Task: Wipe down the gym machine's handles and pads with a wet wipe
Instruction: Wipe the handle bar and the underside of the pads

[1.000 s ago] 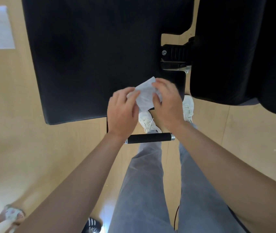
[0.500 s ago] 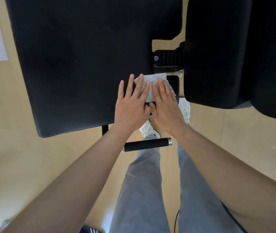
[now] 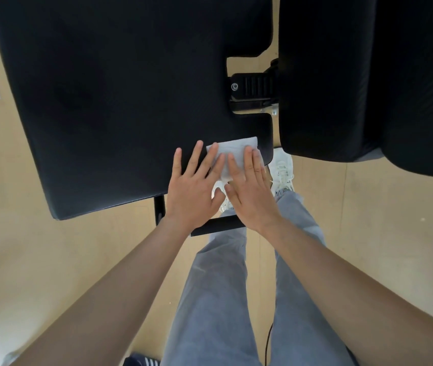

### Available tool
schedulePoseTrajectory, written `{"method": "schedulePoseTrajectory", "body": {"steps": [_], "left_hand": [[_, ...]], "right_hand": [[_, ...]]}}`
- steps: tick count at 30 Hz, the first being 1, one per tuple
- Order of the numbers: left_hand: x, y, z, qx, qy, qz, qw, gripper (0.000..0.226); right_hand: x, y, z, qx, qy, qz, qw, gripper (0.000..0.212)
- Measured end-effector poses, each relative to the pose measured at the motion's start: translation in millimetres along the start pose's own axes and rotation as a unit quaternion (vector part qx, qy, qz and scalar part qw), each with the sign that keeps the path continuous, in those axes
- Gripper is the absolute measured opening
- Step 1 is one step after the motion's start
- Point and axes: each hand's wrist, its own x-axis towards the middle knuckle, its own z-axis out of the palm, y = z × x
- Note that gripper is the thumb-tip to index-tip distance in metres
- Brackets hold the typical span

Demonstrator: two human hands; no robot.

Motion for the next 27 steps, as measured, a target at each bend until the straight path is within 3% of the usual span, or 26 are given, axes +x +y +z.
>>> {"method": "schedulePoseTrajectory", "body": {"steps": [7,16,21,27], "left_hand": [[40,-8,-14,-0.01,0.037,-0.061,0.997,0.067],[-1,13,9,0.002,0.015,-0.001,1.0,0.073],[-41,-3,12,0.023,0.024,-0.072,0.997,0.073],[-64,-19,3,0.007,0.061,-0.163,0.985,0.072]], "right_hand": [[55,8,-23,-0.012,0.036,-0.023,0.999,0.064],[3,14,-1,0.001,0.028,-0.008,1.0,0.067],[0,-15,4,-0.027,0.016,-0.091,0.995,0.062],[21,-37,-6,0.03,0.027,-0.172,0.984,0.057]]}}
